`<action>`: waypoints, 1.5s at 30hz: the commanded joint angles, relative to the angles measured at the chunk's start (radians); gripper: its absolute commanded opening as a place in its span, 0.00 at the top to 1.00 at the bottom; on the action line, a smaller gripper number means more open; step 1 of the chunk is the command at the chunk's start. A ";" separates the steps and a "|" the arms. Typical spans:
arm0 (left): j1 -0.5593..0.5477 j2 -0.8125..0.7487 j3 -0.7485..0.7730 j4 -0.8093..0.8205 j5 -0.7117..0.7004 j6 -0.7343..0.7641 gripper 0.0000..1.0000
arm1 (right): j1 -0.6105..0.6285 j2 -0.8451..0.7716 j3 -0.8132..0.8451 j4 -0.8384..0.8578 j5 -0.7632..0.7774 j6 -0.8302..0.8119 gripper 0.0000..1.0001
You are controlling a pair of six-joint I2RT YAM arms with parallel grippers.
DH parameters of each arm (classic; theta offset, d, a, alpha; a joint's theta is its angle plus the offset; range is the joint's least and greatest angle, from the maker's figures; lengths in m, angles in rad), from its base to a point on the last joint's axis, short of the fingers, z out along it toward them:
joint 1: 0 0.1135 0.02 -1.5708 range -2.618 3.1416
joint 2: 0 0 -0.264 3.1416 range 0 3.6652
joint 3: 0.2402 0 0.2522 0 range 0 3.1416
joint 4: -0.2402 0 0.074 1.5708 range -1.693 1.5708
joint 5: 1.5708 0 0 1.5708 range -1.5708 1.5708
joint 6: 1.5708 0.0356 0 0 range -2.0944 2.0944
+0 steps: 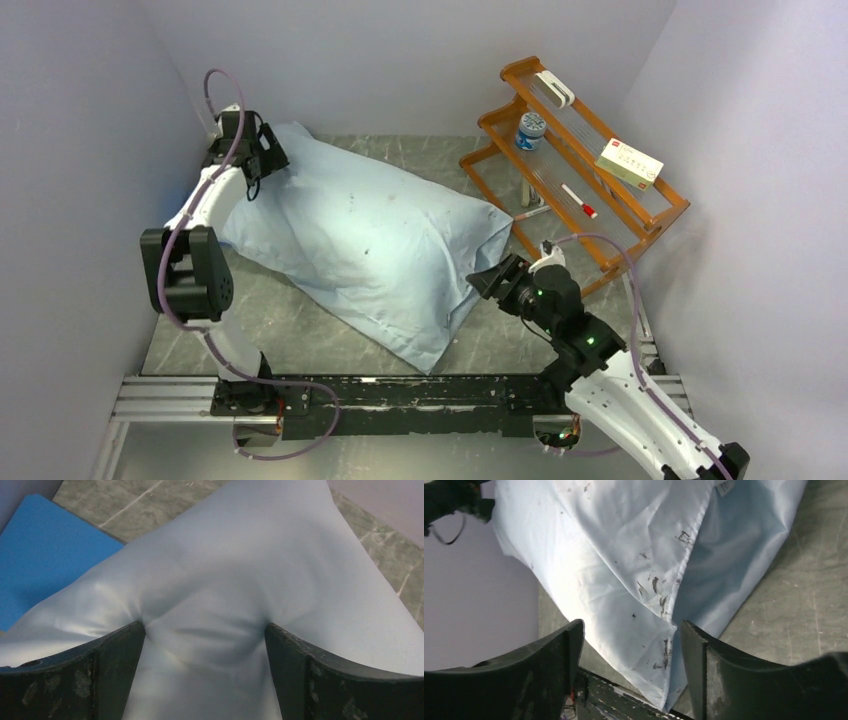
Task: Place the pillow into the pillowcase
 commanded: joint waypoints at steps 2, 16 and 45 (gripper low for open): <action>0.020 0.077 0.050 -0.119 -0.064 0.011 0.03 | 0.004 0.044 0.079 0.012 -0.057 -0.117 0.02; -0.154 -0.340 0.074 -0.227 0.261 0.127 0.03 | 0.013 0.326 0.383 0.062 -0.047 -0.451 0.00; -0.354 -1.040 -0.350 -0.128 0.657 0.154 0.03 | 0.014 0.103 0.599 -0.154 0.047 -0.519 0.00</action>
